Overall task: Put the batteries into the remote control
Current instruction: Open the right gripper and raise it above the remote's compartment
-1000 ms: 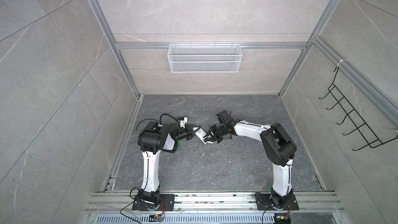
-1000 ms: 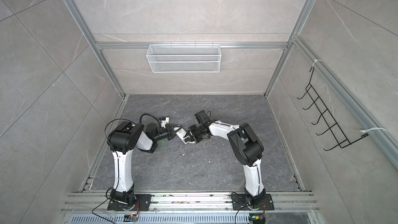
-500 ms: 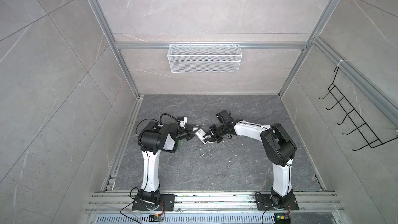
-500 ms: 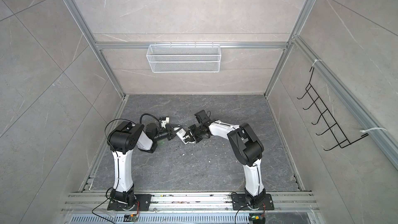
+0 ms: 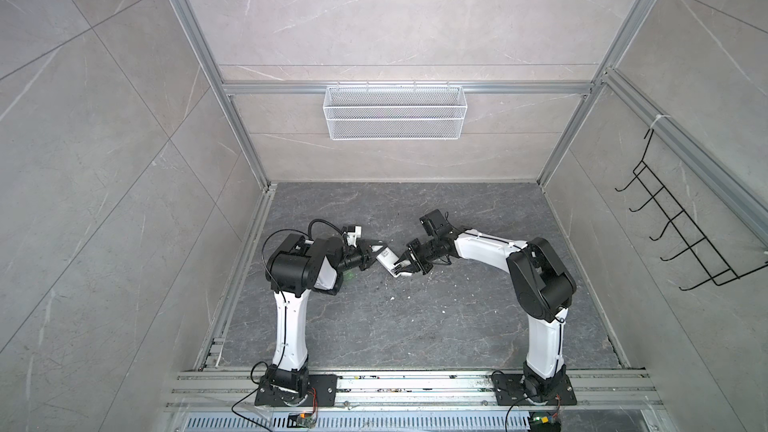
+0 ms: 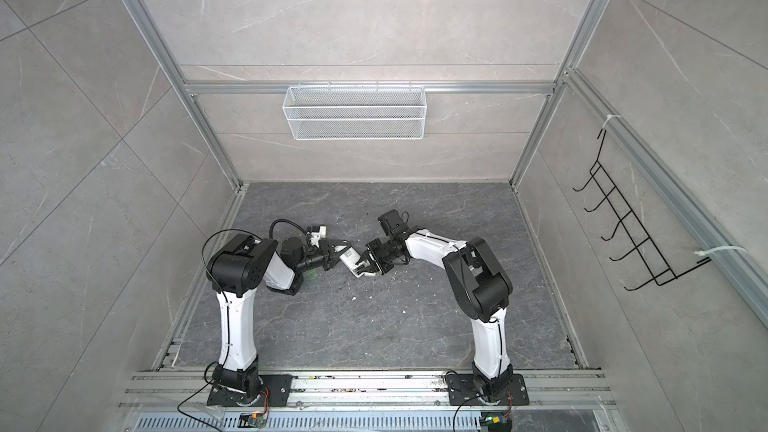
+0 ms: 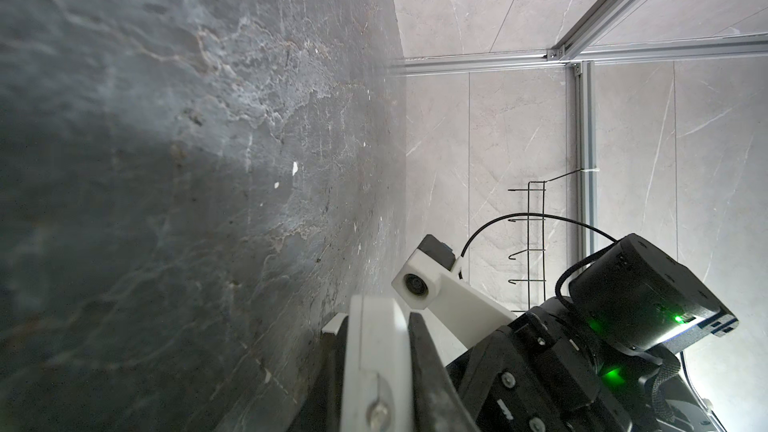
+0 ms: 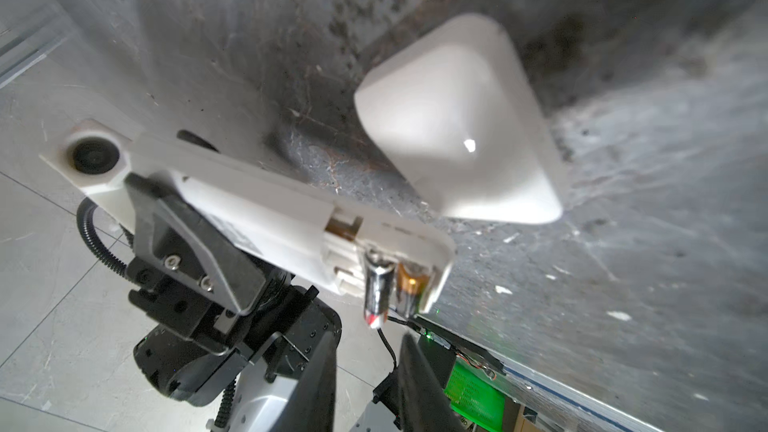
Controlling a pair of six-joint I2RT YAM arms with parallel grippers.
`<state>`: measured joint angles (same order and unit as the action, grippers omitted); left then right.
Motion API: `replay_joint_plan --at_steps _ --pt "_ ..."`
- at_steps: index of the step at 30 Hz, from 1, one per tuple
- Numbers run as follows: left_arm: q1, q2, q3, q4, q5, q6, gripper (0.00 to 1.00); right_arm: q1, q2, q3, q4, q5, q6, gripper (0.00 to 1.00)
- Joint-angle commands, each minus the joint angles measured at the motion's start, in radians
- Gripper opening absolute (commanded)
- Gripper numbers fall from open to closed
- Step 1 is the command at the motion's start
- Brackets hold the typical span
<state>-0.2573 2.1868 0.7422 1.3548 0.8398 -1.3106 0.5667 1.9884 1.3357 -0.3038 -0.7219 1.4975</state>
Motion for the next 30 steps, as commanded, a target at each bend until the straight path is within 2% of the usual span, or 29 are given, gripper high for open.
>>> replay_joint_plan --at_steps 1,5,8,11,13,17,20,30 --pt "0.005 -0.007 0.014 0.059 0.005 -0.013 0.10 -0.002 -0.079 0.042 -0.047 0.011 -0.064 0.28" --pt "0.006 -0.004 0.015 0.059 0.002 -0.022 0.10 -0.003 -0.162 0.077 -0.111 0.075 -0.249 0.28" --pt "0.005 -0.011 0.013 0.060 0.003 -0.027 0.10 -0.003 -0.216 0.117 -0.215 0.227 -0.568 0.29" --pt "0.005 -0.009 0.012 0.058 0.000 -0.029 0.10 0.026 -0.265 0.061 -0.206 0.456 -0.801 0.38" --pt "0.006 -0.001 0.014 0.060 0.001 -0.033 0.10 0.040 -0.275 -0.008 -0.106 0.470 -0.886 0.46" --pt "0.005 0.001 0.015 0.059 0.003 -0.035 0.10 0.059 -0.214 -0.032 -0.062 0.463 -0.984 0.63" --pt "0.006 -0.001 0.014 0.060 0.005 -0.030 0.10 0.073 -0.164 -0.023 -0.050 0.469 -1.044 0.70" --pt "0.005 0.002 0.017 0.059 0.007 -0.034 0.10 0.107 -0.082 -0.047 0.022 0.479 -1.141 0.72"
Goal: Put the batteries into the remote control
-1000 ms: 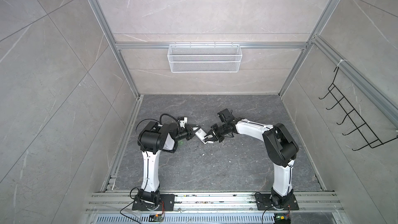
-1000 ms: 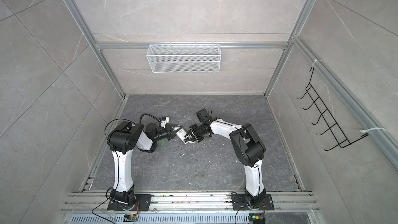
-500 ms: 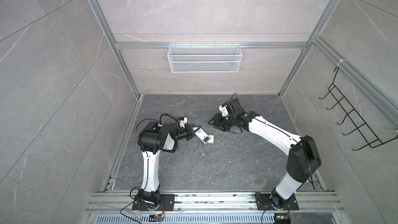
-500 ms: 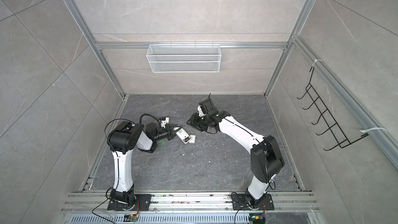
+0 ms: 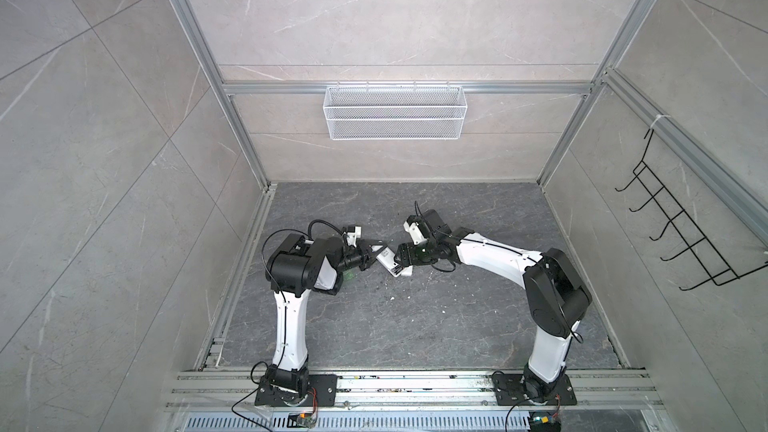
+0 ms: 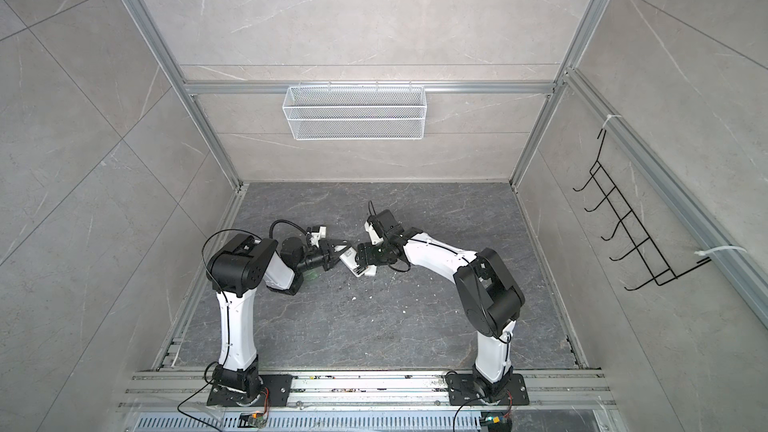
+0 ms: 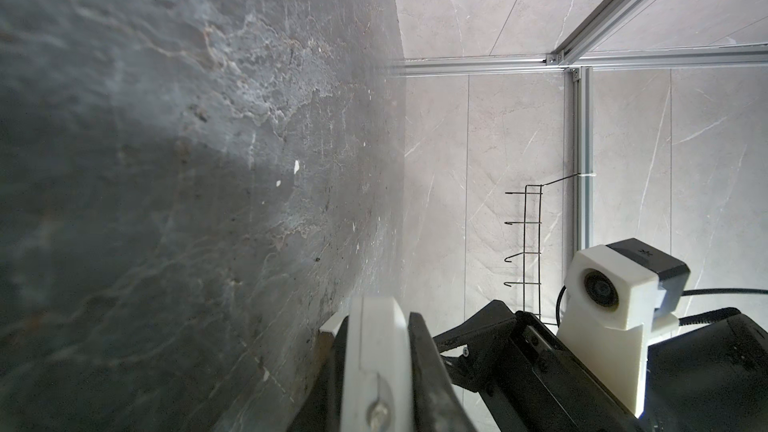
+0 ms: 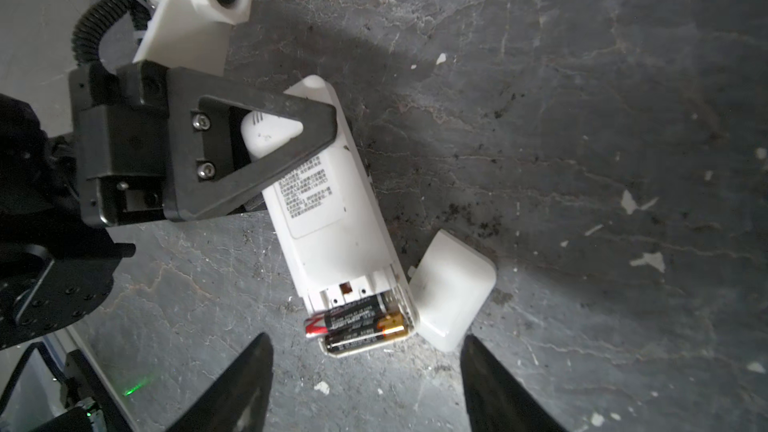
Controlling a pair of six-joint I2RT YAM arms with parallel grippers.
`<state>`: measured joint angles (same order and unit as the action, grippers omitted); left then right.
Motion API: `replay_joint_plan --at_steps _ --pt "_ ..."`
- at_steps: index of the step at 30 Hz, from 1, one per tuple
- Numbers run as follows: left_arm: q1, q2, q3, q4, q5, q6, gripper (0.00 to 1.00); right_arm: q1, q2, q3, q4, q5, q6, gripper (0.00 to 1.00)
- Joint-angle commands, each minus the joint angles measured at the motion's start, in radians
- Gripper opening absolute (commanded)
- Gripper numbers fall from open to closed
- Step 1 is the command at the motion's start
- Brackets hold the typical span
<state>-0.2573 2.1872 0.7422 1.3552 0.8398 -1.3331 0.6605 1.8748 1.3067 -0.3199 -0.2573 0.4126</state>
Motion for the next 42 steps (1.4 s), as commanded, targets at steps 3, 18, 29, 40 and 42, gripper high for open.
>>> replay_joint_plan --at_steps 3,18,29,40,42 --pt "0.004 0.002 0.017 0.058 0.008 -0.012 0.10 0.014 0.072 -0.010 0.047 0.006 -0.058 0.72" --pt "0.004 0.007 0.019 0.059 0.009 -0.019 0.10 0.041 0.082 -0.029 0.096 -0.016 -0.029 0.71" --pt "0.004 0.029 0.043 0.060 0.033 -0.076 0.10 0.054 0.014 -0.075 0.136 -0.038 -0.020 0.71" --pt "-0.007 0.028 0.067 0.059 0.064 -0.175 0.10 0.054 -0.025 -0.072 0.212 -0.086 0.023 0.71" --pt "-0.014 0.016 0.073 0.059 0.065 -0.196 0.10 0.054 -0.039 -0.072 0.231 -0.095 0.043 0.71"
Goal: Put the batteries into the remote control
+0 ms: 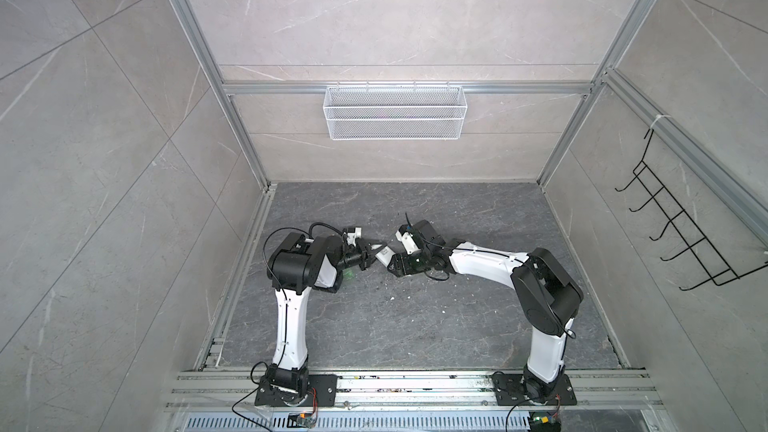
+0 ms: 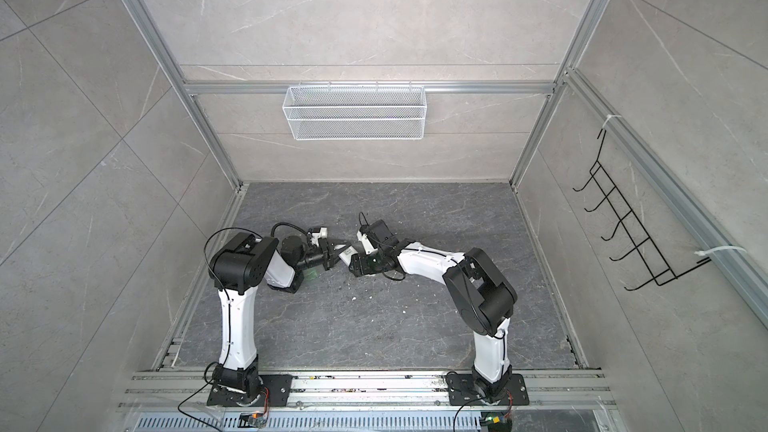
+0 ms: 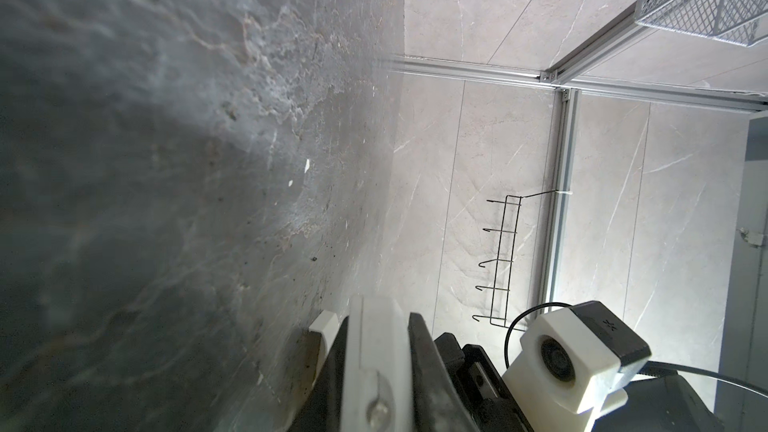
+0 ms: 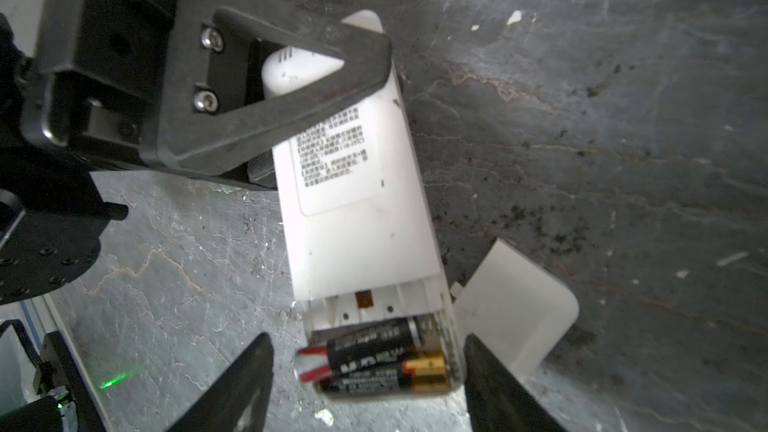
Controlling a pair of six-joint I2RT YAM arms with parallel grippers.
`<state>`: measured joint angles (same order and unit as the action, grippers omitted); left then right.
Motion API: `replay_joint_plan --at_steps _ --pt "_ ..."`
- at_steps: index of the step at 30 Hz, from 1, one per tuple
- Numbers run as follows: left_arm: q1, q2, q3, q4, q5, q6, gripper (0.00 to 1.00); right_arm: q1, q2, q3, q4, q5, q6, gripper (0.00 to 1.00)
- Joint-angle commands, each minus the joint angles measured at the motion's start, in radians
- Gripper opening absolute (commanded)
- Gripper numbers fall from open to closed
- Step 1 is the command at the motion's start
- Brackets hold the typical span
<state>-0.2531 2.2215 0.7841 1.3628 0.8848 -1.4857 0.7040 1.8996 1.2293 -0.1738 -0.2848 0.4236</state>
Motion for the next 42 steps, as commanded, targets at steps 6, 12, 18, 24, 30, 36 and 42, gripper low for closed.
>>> replay_joint_plan --at_steps 6,12,18,24,30,36,42 --pt "-0.045 -0.026 0.056 0.052 0.002 -0.136 0.09 0.009 -0.108 0.012 0.082 -0.076 0.054 0.72" --pt "-0.052 -0.063 0.058 0.052 -0.020 -0.174 0.06 0.005 -0.123 0.029 0.043 -0.064 0.050 0.71" --pt "-0.061 -0.074 0.061 0.052 -0.029 -0.181 0.04 -0.001 -0.115 0.053 0.039 -0.061 0.073 0.70" --pt "-0.061 -0.077 0.060 0.052 -0.027 -0.182 0.04 -0.006 -0.112 0.066 0.039 -0.073 0.076 0.68" --pt "-0.062 -0.074 0.060 0.051 -0.021 -0.181 0.04 -0.009 -0.114 0.063 0.044 -0.080 0.085 0.66" --pt "-0.061 -0.071 0.071 0.053 -0.021 -0.221 0.04 -0.011 -0.102 0.073 0.046 -0.089 0.098 0.62" --pt "-0.061 -0.066 0.086 0.053 -0.013 -0.239 0.04 -0.012 -0.082 0.087 0.044 -0.104 0.099 0.56"
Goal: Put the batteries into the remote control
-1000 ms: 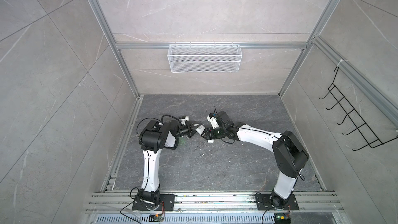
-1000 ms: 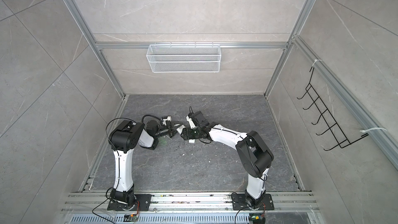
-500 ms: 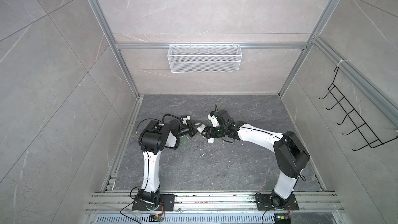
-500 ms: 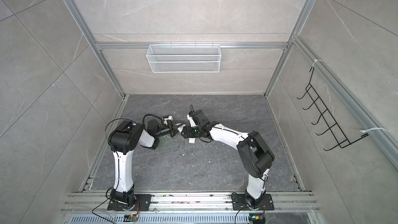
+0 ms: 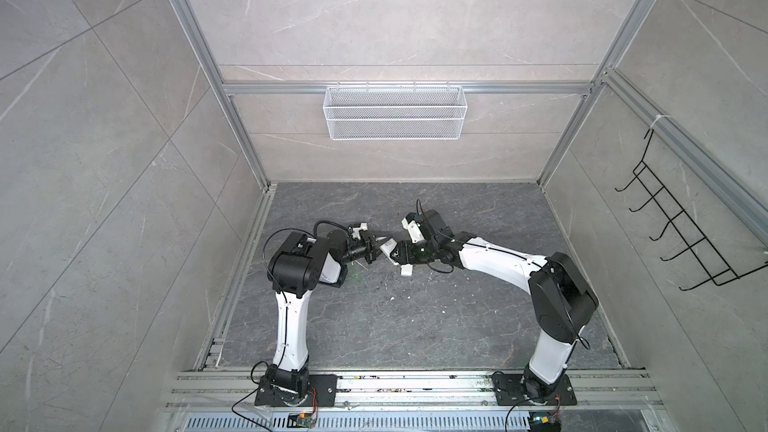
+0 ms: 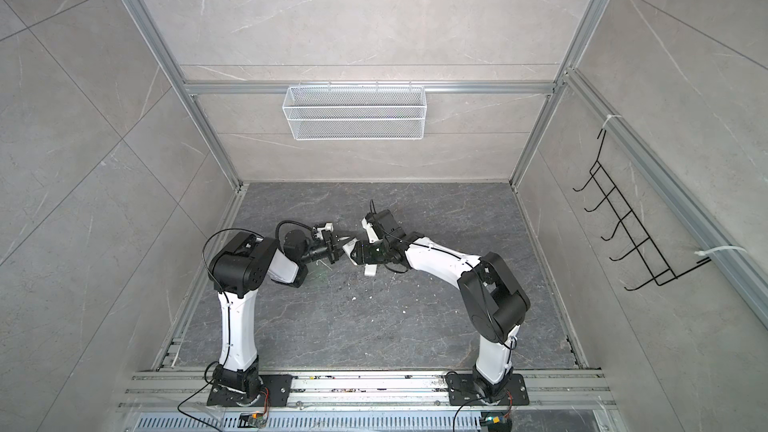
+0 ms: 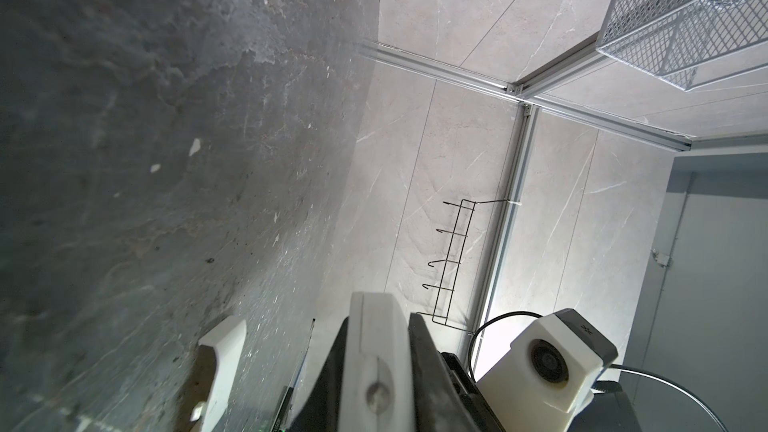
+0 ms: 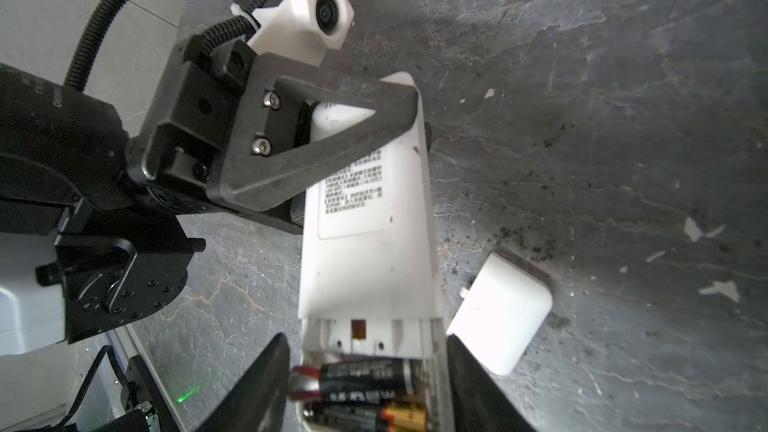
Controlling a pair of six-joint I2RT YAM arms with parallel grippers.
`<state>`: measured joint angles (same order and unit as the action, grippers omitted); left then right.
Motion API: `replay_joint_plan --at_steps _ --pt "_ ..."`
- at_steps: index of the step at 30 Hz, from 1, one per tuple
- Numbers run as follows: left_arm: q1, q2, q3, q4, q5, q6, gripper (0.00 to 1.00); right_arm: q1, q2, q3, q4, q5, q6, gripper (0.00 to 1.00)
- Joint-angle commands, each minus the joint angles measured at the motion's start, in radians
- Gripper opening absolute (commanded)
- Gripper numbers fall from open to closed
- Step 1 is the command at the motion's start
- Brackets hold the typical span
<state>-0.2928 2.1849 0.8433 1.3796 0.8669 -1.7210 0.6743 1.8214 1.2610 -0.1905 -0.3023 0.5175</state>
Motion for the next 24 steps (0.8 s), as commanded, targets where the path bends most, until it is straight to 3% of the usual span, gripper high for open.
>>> replay_joint_plan --at_steps 1,24 --pt "-0.022 -0.030 0.027 0.036 0.003 -0.003 0.04 0.018 -0.002 0.055 0.060 -0.087 0.005 0.56" --pt "-0.037 -0.072 0.040 0.036 -0.022 -0.026 0.04 0.018 0.021 0.071 0.043 -0.095 0.027 0.47"
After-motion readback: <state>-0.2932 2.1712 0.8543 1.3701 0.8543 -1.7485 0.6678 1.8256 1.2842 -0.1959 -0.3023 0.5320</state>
